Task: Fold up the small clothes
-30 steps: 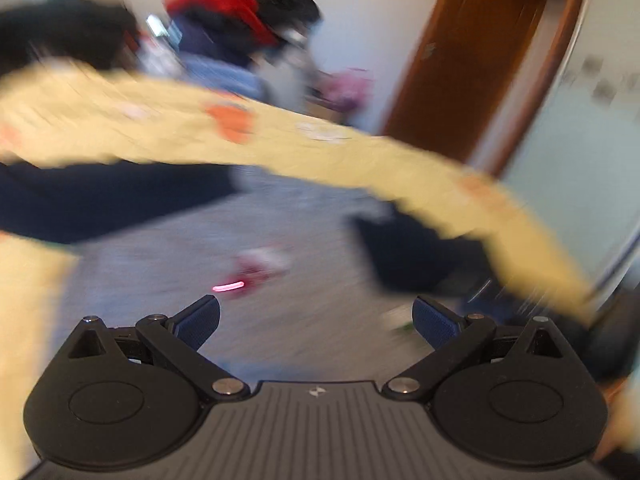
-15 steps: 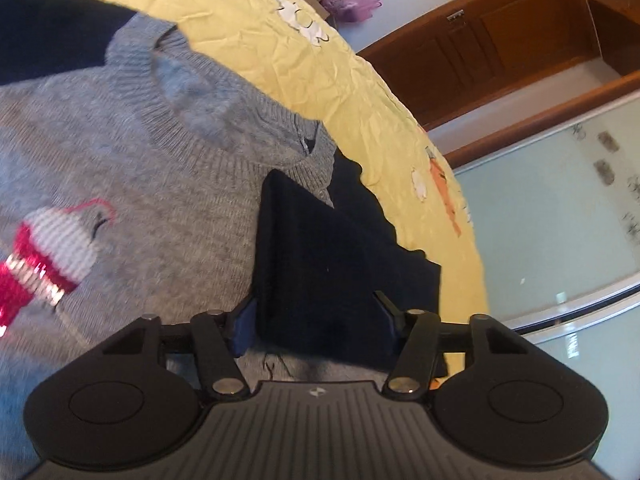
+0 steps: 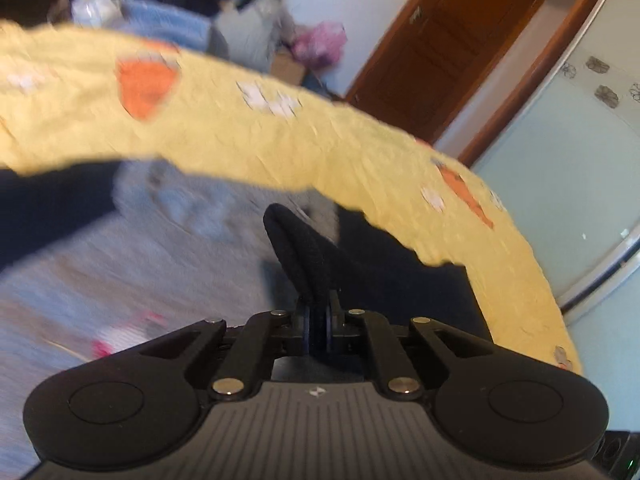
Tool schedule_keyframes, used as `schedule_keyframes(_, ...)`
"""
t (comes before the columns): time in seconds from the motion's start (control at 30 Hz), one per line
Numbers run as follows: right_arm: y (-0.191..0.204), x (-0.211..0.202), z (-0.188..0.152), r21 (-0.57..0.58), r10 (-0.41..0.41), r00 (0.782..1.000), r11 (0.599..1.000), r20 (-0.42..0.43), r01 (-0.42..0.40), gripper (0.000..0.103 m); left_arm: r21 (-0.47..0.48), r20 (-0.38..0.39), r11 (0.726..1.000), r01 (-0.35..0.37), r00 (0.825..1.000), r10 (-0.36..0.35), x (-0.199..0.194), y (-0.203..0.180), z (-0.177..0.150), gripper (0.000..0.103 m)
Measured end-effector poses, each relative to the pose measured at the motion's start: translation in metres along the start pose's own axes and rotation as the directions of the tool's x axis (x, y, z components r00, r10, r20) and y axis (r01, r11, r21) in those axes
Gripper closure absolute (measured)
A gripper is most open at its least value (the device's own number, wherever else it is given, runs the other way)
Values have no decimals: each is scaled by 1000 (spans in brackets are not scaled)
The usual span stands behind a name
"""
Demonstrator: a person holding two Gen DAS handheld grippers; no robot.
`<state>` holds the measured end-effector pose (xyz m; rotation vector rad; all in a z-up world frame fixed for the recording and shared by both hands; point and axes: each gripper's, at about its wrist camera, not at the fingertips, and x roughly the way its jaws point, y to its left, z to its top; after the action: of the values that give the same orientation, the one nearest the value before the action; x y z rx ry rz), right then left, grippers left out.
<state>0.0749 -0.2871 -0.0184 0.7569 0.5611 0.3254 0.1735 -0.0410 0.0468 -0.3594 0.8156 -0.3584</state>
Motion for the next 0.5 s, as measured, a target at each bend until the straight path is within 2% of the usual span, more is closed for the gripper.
schedule_keyframes(0.13,1,0,0,-5,0,1000,1000,-1,0,41,-39,46,995,-90,995,92,-29,44,5,97)
schedule_keyframes(0.23,1,1,0,-13,1,1000,1000,-5,-1,39,-97,46,982,-160,985,165,-45,80,1,97)
schedule_keyframes(0.3,2,1,0,-21,-2,1000,1000,-8,2,39,-134,36,975,-179,982,185,-52,98,-5,97)
schedule_keyframes(0.47,5,3,0,-42,-24,1000,999,-20,23,38,-114,4,969,-219,975,221,-40,108,-24,97)
schedule_keyframes(0.5,9,4,1,-51,-51,998,997,-31,49,38,-101,28,970,-219,974,223,-38,108,-29,97)
